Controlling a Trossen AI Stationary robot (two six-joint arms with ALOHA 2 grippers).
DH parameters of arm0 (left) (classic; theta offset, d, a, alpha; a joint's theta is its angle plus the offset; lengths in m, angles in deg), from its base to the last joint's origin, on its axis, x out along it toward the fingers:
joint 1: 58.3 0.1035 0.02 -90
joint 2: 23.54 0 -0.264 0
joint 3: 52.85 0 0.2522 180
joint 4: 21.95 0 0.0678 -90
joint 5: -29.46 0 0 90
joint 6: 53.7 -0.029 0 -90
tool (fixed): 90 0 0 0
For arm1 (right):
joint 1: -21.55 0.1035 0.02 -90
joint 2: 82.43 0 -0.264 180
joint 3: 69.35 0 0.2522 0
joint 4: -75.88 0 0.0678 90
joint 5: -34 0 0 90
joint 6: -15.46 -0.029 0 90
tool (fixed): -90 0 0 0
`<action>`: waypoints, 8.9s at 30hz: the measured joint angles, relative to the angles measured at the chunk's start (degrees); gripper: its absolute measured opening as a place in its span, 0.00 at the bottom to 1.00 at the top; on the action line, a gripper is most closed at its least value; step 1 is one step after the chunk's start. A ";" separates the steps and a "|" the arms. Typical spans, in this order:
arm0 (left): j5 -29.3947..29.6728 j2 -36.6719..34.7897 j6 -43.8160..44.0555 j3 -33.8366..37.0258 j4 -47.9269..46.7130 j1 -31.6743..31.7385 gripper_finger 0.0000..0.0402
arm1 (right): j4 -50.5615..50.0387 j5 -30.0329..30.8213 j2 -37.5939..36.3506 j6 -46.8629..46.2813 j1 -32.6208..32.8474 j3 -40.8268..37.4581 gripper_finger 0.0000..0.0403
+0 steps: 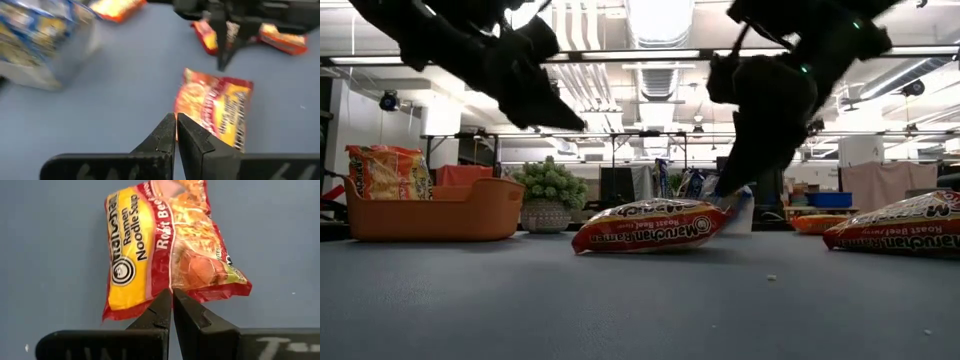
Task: Sort Maruchan noodles
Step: Put the red noodle pack into the gray bin
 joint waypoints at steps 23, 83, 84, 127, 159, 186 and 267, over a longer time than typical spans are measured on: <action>-3.07 23.44 5.50 -8.06 2.11 -7.01 0.00 | 3.51 -7.95 -1.37 -24.45 -1.41 -4.05 0.40; -1.84 27.60 10.48 -7.30 5.42 -7.26 0.00 | 24.60 -8.03 4.53 -31.75 -6.58 -6.23 0.74; -1.84 27.60 10.55 -7.30 5.41 -7.27 0.00 | 23.13 -7.52 3.71 -31.74 -6.58 -6.23 0.74; 0.10 34.33 -0.16 -17.92 9.12 -8.38 0.00 | 31.09 -5.16 -1.25 -35.77 -4.57 -17.86 0.69; 0.10 29.93 -0.36 -10.99 4.98 -8.13 0.00 | 47.05 -5.20 9.14 -31.19 -4.88 -14.42 0.72; -0.55 25.54 -2.34 -10.99 0.34 -8.48 0.00 | 47.22 -4.77 13.51 -21.67 -5.43 -10.31 0.31; -9.33 2.67 4.80 -1.99 18.95 -15.40 0.00 | 4.66 -4.71 -4.87 9.37 1.81 19.78 0.62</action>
